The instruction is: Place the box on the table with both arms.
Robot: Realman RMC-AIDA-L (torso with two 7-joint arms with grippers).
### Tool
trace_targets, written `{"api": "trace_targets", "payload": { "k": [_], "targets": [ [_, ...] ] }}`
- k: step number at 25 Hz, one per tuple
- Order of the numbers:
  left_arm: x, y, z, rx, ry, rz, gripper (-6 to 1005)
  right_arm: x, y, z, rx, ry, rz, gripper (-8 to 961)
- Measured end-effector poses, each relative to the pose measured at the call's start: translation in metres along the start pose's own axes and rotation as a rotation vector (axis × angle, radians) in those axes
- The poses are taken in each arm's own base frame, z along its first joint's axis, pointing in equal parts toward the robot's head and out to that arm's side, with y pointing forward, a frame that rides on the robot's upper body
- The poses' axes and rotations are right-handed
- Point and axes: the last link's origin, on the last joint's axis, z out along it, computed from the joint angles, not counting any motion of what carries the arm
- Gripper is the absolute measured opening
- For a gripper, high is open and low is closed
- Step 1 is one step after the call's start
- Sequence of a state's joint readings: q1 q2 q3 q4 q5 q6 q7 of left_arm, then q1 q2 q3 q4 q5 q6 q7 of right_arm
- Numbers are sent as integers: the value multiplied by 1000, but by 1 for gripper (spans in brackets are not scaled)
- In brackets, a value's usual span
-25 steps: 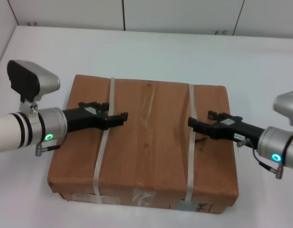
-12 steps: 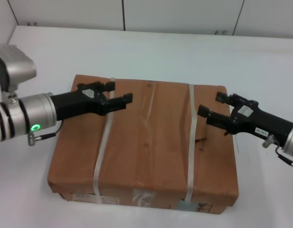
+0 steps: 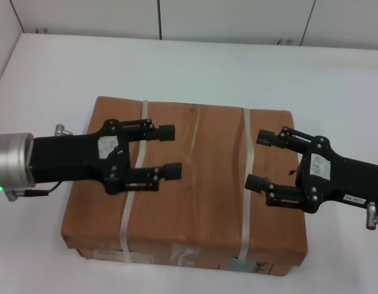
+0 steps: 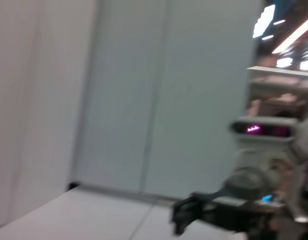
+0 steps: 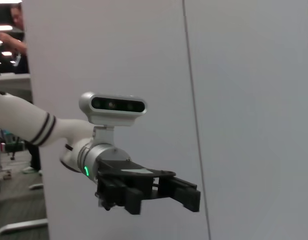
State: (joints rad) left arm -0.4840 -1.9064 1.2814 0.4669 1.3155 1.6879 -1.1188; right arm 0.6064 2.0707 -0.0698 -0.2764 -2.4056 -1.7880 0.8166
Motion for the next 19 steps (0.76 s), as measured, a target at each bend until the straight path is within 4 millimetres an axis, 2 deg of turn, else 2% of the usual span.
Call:
{"api": "trace_targets", "payload": {
  "k": [7,19],
  "targets": [
    [4,7,-1,-51,23,18,730,-6,8,0,-60,-34,-30,871],
    [5,7,-1,-40,41,18,730,-7,6,1,-50,-43,-31,871]
  ]
}}
